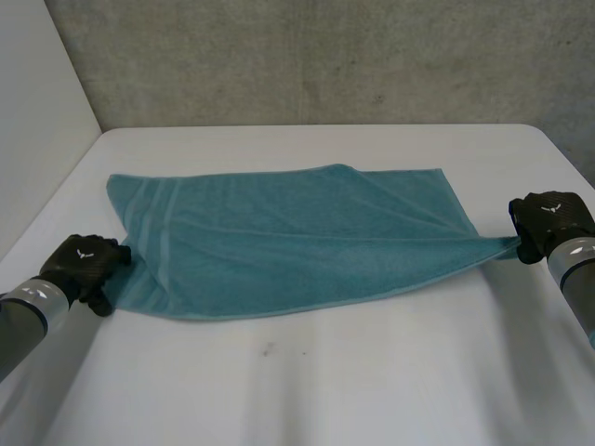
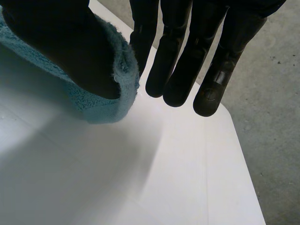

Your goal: Fold the laundry

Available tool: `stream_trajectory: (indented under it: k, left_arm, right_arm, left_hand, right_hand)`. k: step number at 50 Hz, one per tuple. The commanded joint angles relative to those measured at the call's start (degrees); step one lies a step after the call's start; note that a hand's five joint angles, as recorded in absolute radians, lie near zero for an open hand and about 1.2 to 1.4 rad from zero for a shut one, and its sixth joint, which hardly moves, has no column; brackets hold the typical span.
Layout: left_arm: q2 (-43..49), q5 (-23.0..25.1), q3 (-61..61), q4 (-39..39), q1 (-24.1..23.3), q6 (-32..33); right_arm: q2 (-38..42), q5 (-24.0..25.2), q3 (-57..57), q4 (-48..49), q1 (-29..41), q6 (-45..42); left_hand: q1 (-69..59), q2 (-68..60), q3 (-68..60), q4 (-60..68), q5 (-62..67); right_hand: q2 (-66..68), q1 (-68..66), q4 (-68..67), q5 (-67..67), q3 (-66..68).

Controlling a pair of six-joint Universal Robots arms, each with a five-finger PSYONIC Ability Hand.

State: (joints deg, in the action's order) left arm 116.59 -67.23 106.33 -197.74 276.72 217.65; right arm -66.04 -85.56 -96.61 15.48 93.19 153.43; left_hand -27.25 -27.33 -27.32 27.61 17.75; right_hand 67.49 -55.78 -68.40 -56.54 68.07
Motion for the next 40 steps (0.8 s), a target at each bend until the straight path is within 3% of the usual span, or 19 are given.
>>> stream_trajectory:
  k: [1, 17, 40]
  left_arm:
    - [1.4, -0.1, -1.8, -0.2, -0.6, 0.0]
    - [4.2, -0.4, -5.3, -0.3, -1.8, 0.0]
    - [4.3, -0.4, -8.1, -0.3, -3.3, -1.3]
  right_arm:
    - [0.8, 0.0, -0.1, 0.0, 0.0, -0.1]
    - [1.6, 0.0, -0.1, 0.1, 0.1, -0.3]
    - [1.7, 0.0, -0.1, 0.0, 0.2, -0.5]
  left_hand:
    - [-5.3, -5.3, -5.3, 5.0, 4.8]
    - [-6.0, -5.9, -5.9, 5.6, 5.5]
    - [-22.8, -22.7, -22.8, 22.5, 22.3]
  right_hand:
    - [12.5, -24.2, -11.6, -13.5, 11.9]
    - [12.5, -24.2, -11.6, -13.5, 11.9]
    - [12.5, -24.2, -11.6, -13.5, 11.9]
